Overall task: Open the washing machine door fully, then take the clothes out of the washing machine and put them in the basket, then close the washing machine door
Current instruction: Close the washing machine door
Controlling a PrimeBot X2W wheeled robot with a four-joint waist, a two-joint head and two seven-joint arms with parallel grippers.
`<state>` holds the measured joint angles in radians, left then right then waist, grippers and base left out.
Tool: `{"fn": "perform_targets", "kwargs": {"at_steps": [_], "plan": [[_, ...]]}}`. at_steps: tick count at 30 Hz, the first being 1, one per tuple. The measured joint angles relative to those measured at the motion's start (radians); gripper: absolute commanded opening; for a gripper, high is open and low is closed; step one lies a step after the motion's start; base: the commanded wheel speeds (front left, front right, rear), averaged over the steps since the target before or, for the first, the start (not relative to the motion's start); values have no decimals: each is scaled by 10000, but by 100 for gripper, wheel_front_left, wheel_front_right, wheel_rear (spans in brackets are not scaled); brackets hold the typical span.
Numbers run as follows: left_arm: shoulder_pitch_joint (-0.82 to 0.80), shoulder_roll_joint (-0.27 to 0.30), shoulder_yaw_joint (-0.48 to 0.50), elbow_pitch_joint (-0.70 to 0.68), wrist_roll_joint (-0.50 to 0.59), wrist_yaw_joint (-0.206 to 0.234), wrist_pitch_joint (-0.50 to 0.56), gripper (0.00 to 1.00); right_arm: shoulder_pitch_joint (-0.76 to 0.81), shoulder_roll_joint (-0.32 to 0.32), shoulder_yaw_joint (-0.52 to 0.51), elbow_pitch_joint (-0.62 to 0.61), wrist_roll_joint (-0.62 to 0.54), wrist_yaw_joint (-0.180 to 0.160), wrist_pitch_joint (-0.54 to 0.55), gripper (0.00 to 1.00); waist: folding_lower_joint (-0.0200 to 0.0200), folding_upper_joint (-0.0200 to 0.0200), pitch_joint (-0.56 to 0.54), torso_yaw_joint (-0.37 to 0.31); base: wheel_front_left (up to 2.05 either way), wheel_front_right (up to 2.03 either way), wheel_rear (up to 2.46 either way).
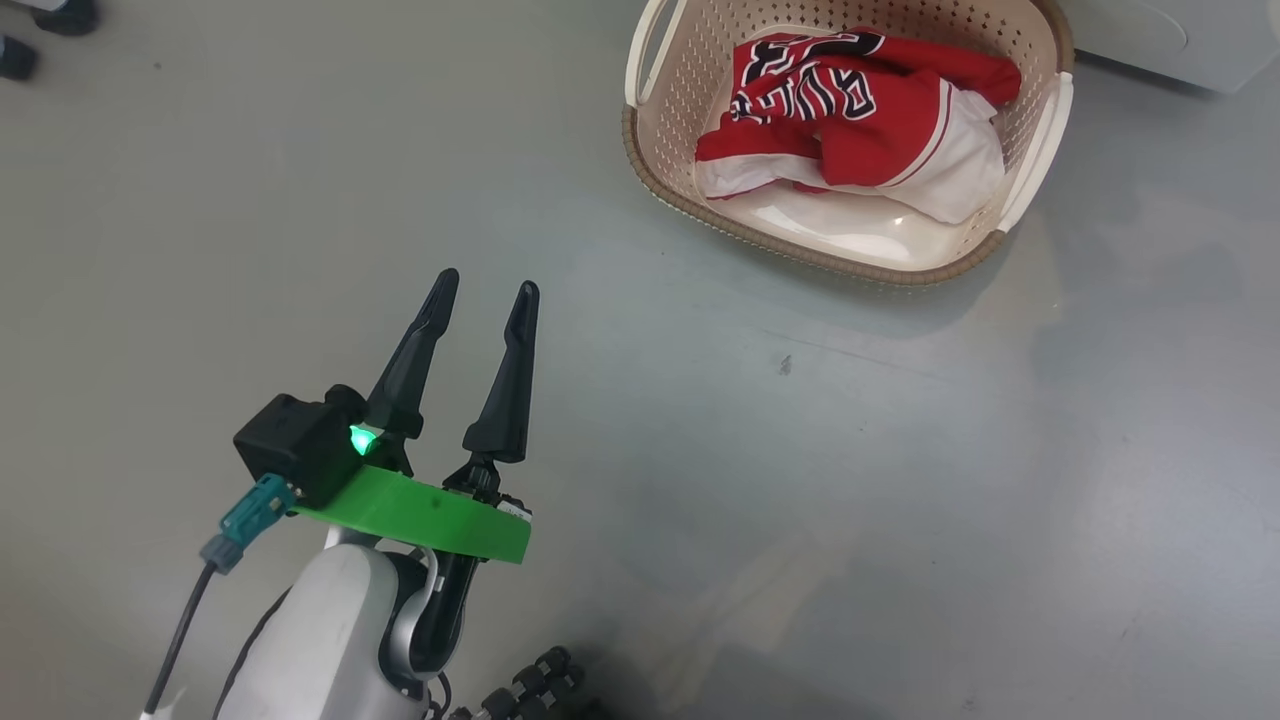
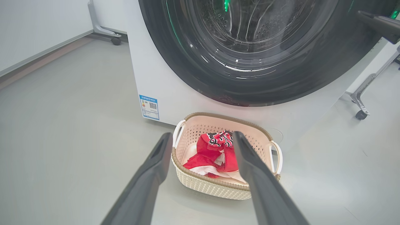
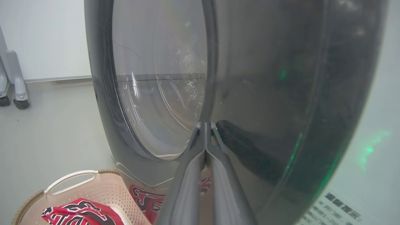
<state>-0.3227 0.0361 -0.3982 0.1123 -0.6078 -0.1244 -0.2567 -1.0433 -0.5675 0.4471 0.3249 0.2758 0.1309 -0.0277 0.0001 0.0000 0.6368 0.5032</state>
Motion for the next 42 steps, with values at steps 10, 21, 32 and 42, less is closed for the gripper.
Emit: {"fn": "perform_targets", "kwargs": {"at_steps": [10, 21, 32, 42], "plan": [[-67, -36, 0, 8, -81, 0, 0, 100, -520, 94, -48, 382, -54, 15, -35, 0, -1, 0, 132, 64, 0, 0, 0], [-201, -88, 31, 96, -81, 0, 0, 100, -735, 364, -23, 869, -61, 13, -416, 0, -1, 0, 175, 40, 0, 0, 0], [-285, -98, 360, 351, -48, 0, 0, 100, 671, 575, 167, 1563, -23, -29, -1450, 0, -1, 0, -529, -201, 0, 0, 0], [-259, -2, 698, 593, 232, 0, 0, 100, 2384, 1308, 244, 1645, 470, -186, -1998, 0, -1, 0, -1634, -752, 0, 0, 0]]}}
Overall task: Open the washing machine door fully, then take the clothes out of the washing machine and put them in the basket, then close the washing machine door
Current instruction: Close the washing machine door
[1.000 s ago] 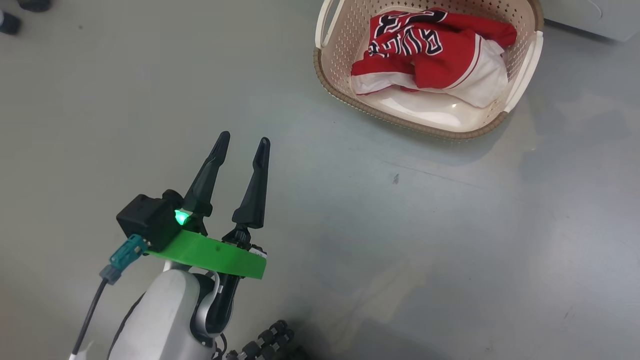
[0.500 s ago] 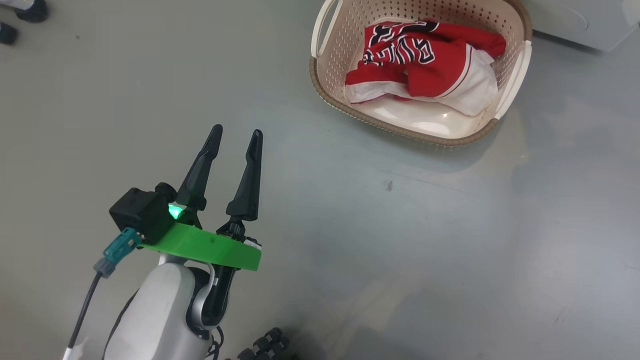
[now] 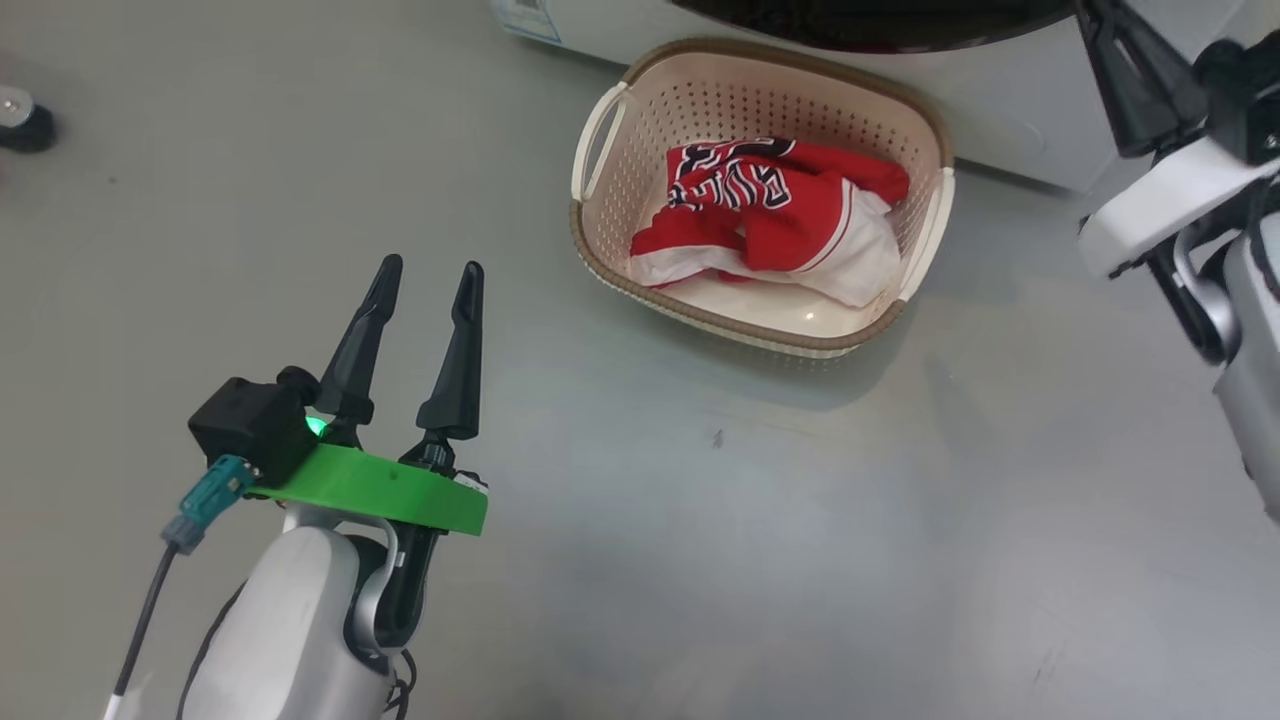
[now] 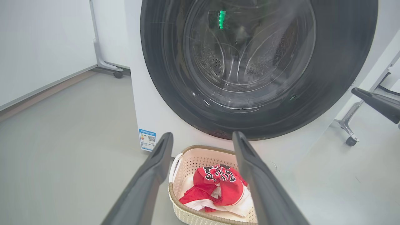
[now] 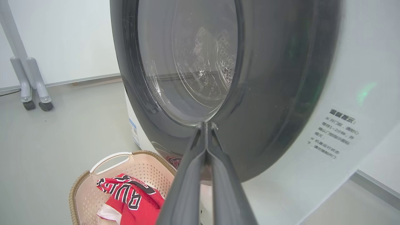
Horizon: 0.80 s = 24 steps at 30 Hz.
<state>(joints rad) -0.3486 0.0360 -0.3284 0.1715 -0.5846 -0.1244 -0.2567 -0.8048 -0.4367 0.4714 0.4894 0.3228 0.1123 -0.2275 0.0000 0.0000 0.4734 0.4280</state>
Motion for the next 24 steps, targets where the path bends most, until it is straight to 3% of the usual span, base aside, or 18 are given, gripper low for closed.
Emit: {"fn": "perform_targets", "kwargs": {"at_steps": [10, 24], "plan": [[513, 454, 376, 324, 148, 0, 0, 100, 1679, 499, -405, -173, 577, -462, -203, 0, 0, 0, -1221, -915, 0, 0, 0], [1819, 623, 616, 848, 219, 0, 0, 100, 4453, 1158, -1499, -1101, 1421, -1356, -226, 0, -1, 0, -2972, -2185, 0, 0, 0]]}}
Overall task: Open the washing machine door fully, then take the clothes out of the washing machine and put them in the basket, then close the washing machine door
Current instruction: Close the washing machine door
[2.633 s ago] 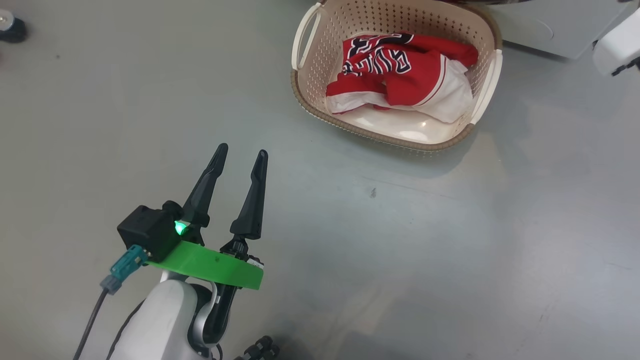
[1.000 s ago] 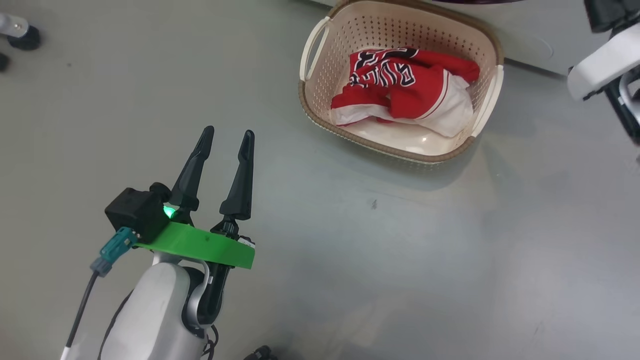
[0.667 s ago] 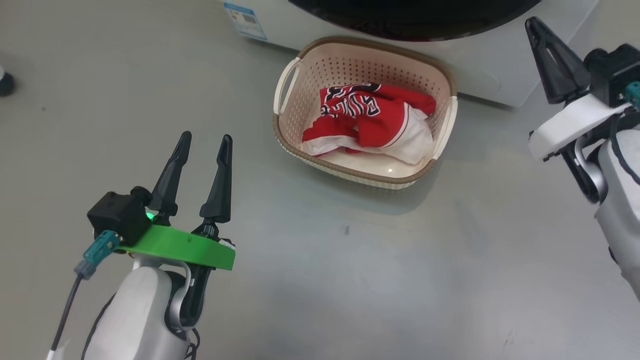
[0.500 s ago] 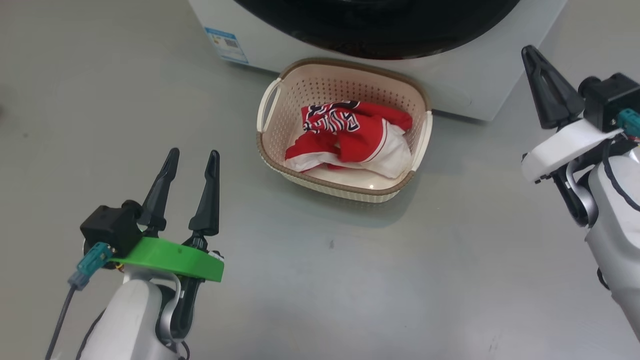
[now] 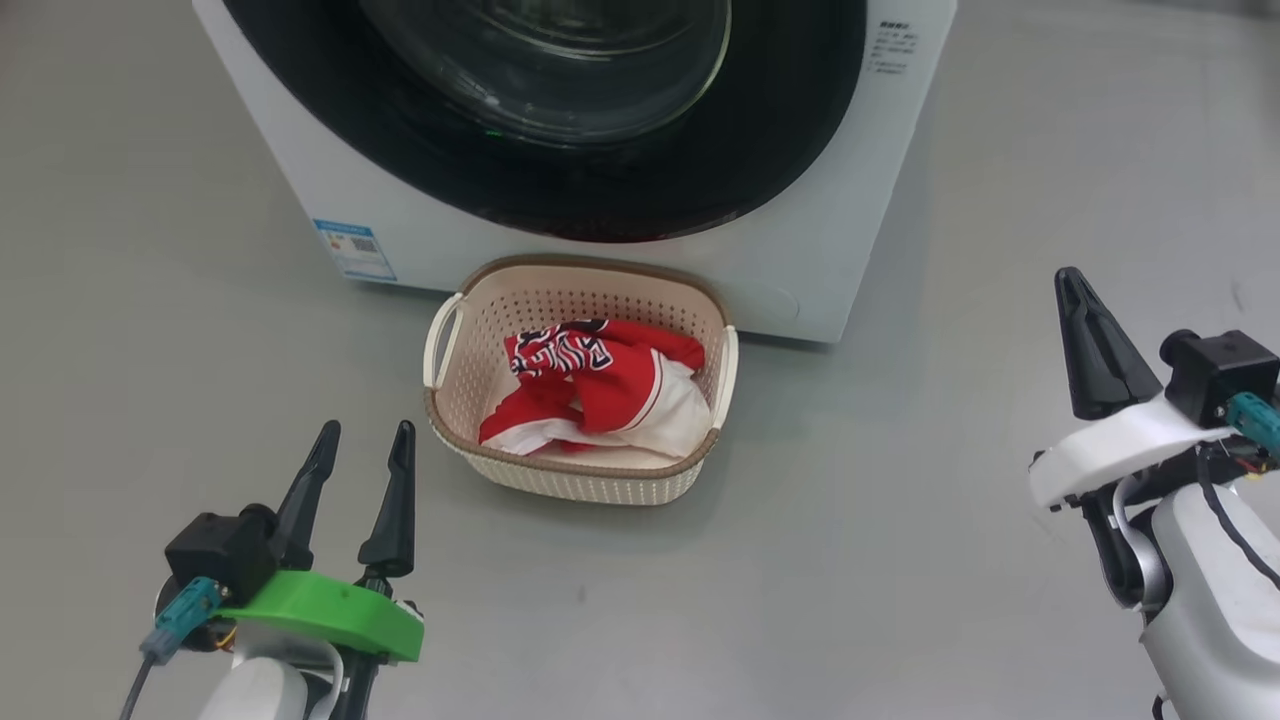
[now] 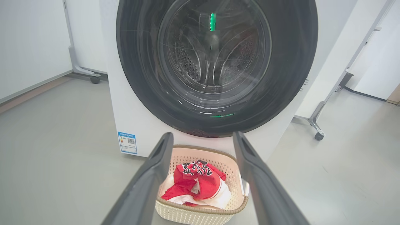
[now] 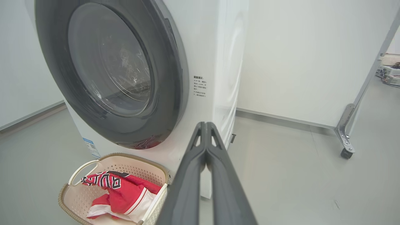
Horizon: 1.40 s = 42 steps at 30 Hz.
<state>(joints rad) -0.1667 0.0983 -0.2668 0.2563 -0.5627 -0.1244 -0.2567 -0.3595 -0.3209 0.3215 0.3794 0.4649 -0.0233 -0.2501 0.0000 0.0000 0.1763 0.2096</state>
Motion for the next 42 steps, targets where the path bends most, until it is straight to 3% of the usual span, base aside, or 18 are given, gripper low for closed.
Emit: {"fn": "perform_targets", "kwargs": {"at_steps": [16, 31, 32, 33, 34, 35, 42], "plan": [[788, 50, 288, 19, 360, 0, 0, 100, 2811, 165, -754, -1649, 107, -424, -17, 0, 0, 0, -1614, -1137, 0, 0, 0], [1016, -40, 844, -257, 784, 0, 0, 100, 4327, 520, -1317, -3049, -115, -754, -17, 0, 0, 0, -1835, -1799, 0, 0, 0], [1028, -61, 867, -259, 807, 0, 0, 100, 4389, 548, -1365, -3110, -134, -763, -17, 15, 0, 0, -1837, -1825, 0, 0, 0], [1039, -90, 863, -257, 807, 0, 0, 100, 4472, 569, -1455, -3210, -222, -767, -17, 65, 0, 0, -1840, -1845, 0, 0, 0], [1039, -90, 863, -257, 807, 0, 0, 100, 4472, 569, -1455, -3210, -222, -767, -17, 65, 0, 0, -1840, -1845, 0, 0, 0], [1056, -171, 901, -257, 807, 0, 0, 100, 4605, 614, -1643, -3394, -297, -777, -17, 100, 0, 0, -1836, -1860, 0, 0, 0], [1061, -184, 1007, -351, 1166, 0, 0, 100, 5004, 802, -1829, -3693, -410, -848, -17, 100, 0, 0, -1801, -1858, 0, 0, 0]]}}
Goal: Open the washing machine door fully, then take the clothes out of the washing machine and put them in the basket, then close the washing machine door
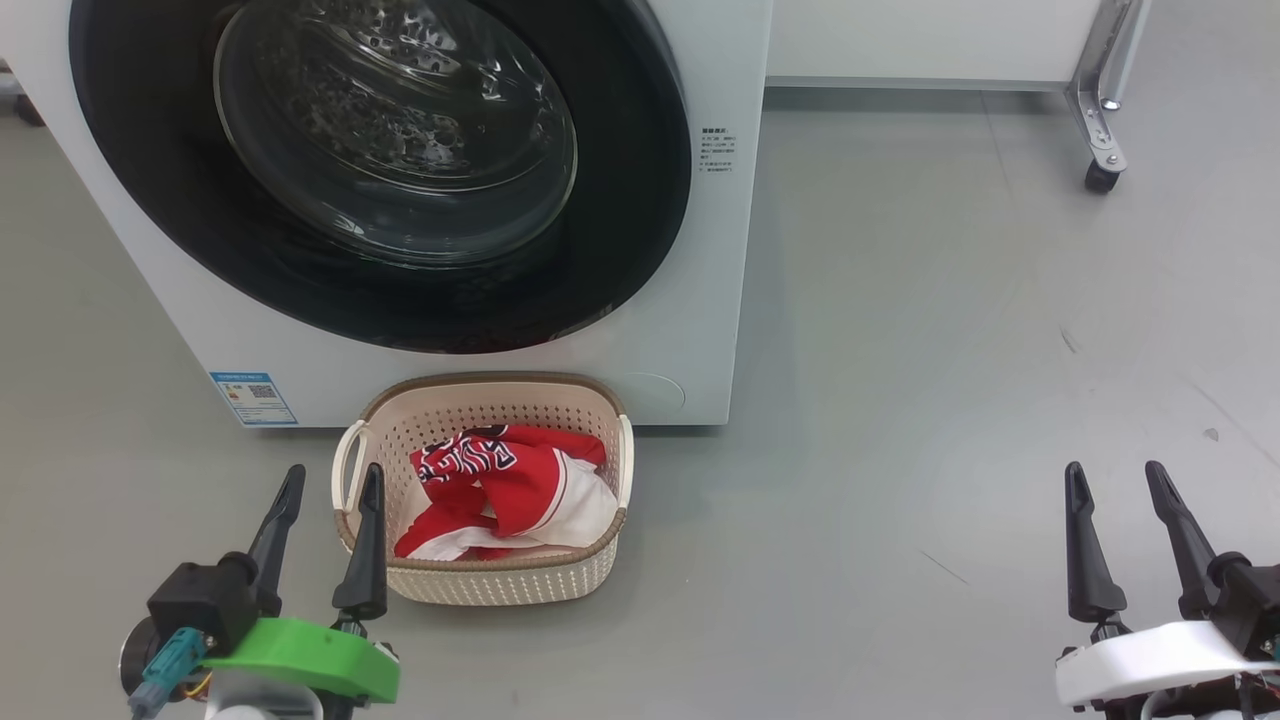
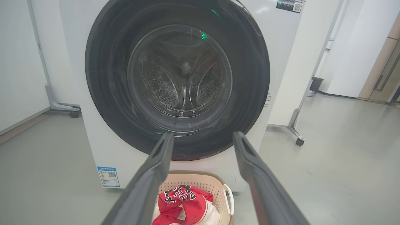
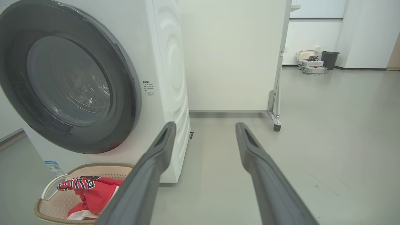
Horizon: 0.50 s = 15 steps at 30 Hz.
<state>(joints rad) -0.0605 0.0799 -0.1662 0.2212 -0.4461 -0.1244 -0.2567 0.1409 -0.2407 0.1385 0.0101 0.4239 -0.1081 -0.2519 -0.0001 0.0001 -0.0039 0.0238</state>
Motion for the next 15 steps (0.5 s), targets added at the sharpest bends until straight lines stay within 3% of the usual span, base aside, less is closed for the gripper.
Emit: {"fn": "perform_targets", "kwargs": {"at_steps": [15], "plan": [[120, -67, 17, 40, 75, 0, 0, 100, 400, 236, -73, -389, -307, -2, 0, 100, 0, 0, 30, 99, 0, 0, 0]]}}
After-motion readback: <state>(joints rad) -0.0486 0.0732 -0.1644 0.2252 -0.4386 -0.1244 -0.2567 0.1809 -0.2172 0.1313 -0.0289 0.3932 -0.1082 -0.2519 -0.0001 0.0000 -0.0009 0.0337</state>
